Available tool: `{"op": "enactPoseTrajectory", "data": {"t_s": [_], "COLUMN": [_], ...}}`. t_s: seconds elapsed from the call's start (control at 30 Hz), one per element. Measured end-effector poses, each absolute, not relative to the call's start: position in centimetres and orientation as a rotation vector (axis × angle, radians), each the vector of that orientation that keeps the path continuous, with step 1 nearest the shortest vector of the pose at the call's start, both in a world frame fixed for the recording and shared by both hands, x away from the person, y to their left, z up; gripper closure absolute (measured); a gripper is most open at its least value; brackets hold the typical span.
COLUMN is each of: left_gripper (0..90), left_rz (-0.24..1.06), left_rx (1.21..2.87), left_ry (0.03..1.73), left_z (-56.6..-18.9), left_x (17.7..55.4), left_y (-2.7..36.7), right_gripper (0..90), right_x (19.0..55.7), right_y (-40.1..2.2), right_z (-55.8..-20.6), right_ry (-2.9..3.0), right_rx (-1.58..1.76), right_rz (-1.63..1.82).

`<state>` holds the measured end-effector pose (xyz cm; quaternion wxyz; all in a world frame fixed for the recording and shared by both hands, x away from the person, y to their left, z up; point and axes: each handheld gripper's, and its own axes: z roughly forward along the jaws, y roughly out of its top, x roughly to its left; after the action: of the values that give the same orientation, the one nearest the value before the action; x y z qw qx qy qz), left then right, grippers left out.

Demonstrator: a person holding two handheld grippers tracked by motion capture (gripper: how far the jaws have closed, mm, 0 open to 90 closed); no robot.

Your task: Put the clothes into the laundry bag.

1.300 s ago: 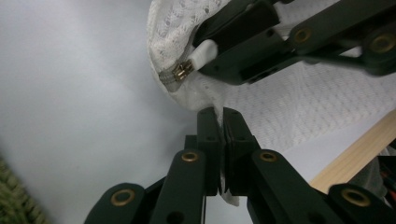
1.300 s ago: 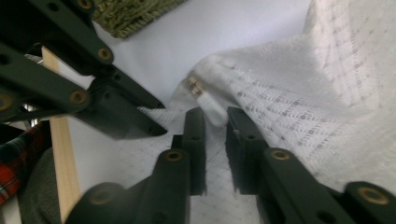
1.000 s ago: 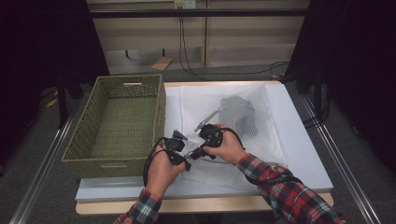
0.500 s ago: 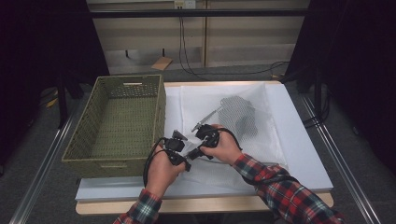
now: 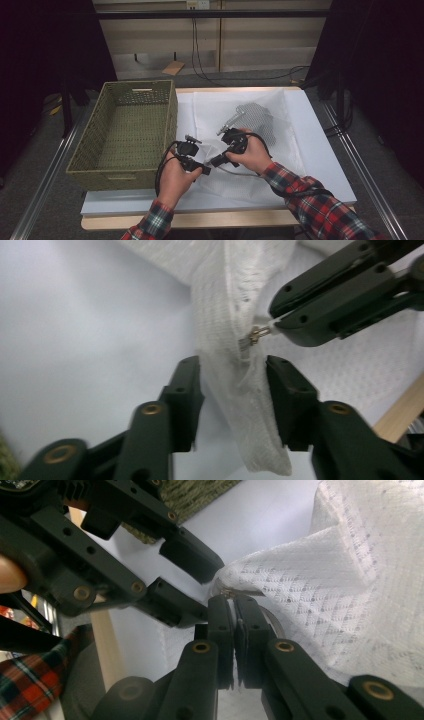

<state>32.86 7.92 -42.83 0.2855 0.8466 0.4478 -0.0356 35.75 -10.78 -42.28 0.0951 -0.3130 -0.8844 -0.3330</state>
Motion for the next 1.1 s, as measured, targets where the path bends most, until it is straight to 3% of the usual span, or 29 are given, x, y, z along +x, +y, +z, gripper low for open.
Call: {"op": "enactPoseTrajectory", "data": {"t_s": [0.13,0.37,0.57,0.83,0.93,1.1], "left_gripper": [70.6,51.0,44.4,41.8,43.1,60.0], "left_rz": [-0.126,-0.103,-0.093,-0.110,-0.112,-0.143], "left_rx": [2.246,2.238,2.230,2.205,2.182,2.180], "left_ry": [1.182,1.178,1.150,1.132,1.136,1.129], "left_z": [-42.9,-42.6,-42.1,-41.5,-41.5,-41.7], "left_x": [33.1,33.3,33.4,33.5,33.8,34.0], "left_y": [7.7,8.2,8.4,8.7,9.0,9.0], "right_gripper": [87.3,87.3,87.3,87.3,87.3,87.3], "right_x": [35.8,35.9,35.9,36.1,36.2,36.1], "right_y": [-11.2,-11.7,-11.7,-11.5,-11.5,-11.4], "right_z": [-42.1,-41.7,-41.2,-40.2,-40.0,-40.0], "right_ry": [-2.596,-2.602,-2.603,-2.597,-2.603,-2.590], "right_rx": [-0.950,-0.962,-0.960,-0.955,-0.955,-0.957], "right_rz": [-0.988,-1.006,-1.006,-1.030,-1.023,-1.021]}}
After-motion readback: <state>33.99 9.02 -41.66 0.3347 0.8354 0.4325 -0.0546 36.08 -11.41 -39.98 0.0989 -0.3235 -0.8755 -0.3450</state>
